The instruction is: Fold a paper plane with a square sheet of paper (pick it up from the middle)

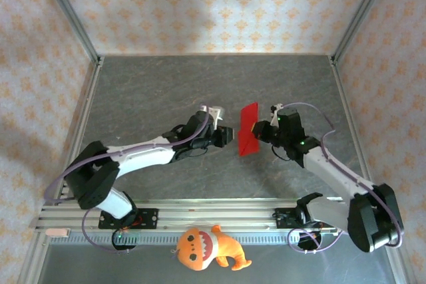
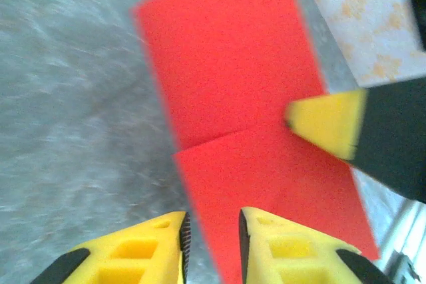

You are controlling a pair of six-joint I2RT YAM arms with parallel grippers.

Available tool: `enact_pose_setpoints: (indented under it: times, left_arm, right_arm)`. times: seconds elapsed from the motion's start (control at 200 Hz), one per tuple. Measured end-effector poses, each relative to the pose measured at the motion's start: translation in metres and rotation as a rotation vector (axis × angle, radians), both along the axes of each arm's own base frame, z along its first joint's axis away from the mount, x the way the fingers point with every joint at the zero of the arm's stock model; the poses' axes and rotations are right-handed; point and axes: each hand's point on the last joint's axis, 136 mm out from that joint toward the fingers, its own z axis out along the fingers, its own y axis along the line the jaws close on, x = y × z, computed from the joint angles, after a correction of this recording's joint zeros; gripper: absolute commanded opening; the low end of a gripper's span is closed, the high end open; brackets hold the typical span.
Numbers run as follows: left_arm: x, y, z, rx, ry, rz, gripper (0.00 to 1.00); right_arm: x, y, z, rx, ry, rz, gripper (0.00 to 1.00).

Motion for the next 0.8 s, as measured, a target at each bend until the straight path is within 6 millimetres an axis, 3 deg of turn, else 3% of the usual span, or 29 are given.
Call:
enact_pose_setpoints:
  times: [0.145,0.325,0.585,0.801]
  left_arm:
    - [0.008,0.039,0.004,0.016,-0.033,0.139,0.5]
    - [0.008,0.066,0.003,0.046,-0.052,0.23,0.57]
    - [0.011,0.103,0.002,0.065,-0.046,0.367,0.6]
    - [-0.001,0.136,0.012,0.009,-0.077,0.488,0.83]
  right_arm:
    - [0.006,-0.028,0.016,-0.194,-0.068,-0.143,0.02]
    - [0.003,-0.057,0.012,-0.43,-0.074,-0.258,0.0]
    - [0.011,-0.056,0.016,-0.723,-0.106,-0.306,0.0]
    - [0.02,-0.051,0.002,-0.913,-0.101,-0.313,0.0]
